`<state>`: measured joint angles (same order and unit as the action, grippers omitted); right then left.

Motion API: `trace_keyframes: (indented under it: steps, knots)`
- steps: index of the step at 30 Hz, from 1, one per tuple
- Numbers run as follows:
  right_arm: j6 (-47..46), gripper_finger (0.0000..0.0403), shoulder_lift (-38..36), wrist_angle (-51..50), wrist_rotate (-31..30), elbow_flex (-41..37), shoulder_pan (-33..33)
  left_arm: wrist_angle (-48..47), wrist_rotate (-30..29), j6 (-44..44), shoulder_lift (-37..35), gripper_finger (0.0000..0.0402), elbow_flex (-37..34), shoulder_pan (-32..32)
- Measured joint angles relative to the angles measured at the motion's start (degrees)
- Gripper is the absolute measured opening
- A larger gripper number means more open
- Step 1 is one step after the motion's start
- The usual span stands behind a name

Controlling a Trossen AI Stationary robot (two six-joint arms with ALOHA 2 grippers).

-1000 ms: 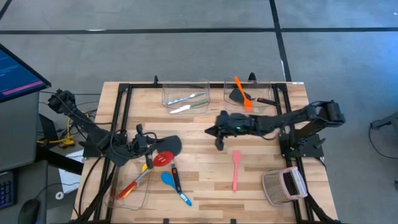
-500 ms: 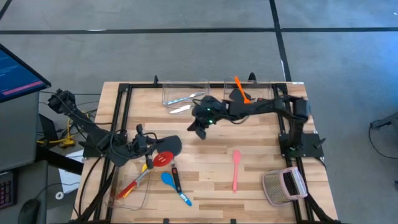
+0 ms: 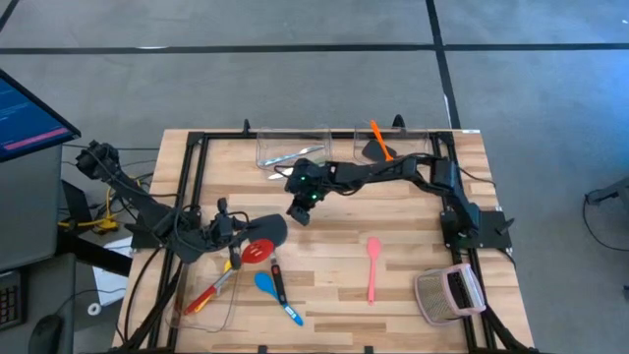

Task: Pick & Place Kitchen Items
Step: Put the black spatula into the top right transparent bin

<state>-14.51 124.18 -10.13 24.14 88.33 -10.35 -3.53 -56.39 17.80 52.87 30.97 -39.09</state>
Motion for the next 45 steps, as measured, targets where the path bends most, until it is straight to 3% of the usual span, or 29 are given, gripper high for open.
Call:
trace_keyframes:
  steps: [7, 14, 18, 28, 34, 39, 45]
  knots:
    - [2.59, 0.0000, -4.65, -3.83, -1.50, -0.16, 1.11, -4.04, 4.32, 0.00, -0.20, 0.0004, 0.01, 2.03]
    - [11.77, 0.0000, -14.45, -5.60, -11.09, -0.52, 5.59, -4.63, 30.29, -0.77, -1.07, 0.0003, 0.03, 17.02]
    - [14.95, 0.0000, -18.72, -6.19, -13.73, -0.52, 8.00, -4.56, 43.60, -8.73, -0.05, 0.0003, 0.12, 23.34]
    - [14.48, 0.0000, -23.09, -14.60, -18.28, -0.56, 9.15, -4.33, 46.25, -17.49, 4.00, 0.0003, 2.96, 23.61]
    - [14.04, 0.0000, -23.10, -16.41, -18.69, -0.58, 9.77, -4.87, 46.12, -16.17, 11.69, 0.0003, 3.10, 19.15]
    - [13.01, 0.0000, -23.11, -16.96, -18.69, -0.58, 9.74, -5.94, 41.83, -15.51, 19.62, 0.0003, 8.29, 14.74]
    - [12.06, 0.0000, -23.11, -18.57, -20.15, -0.58, 9.96, -20.57, 41.12, -15.53, 27.16, 0.0003, 17.90, 13.01]
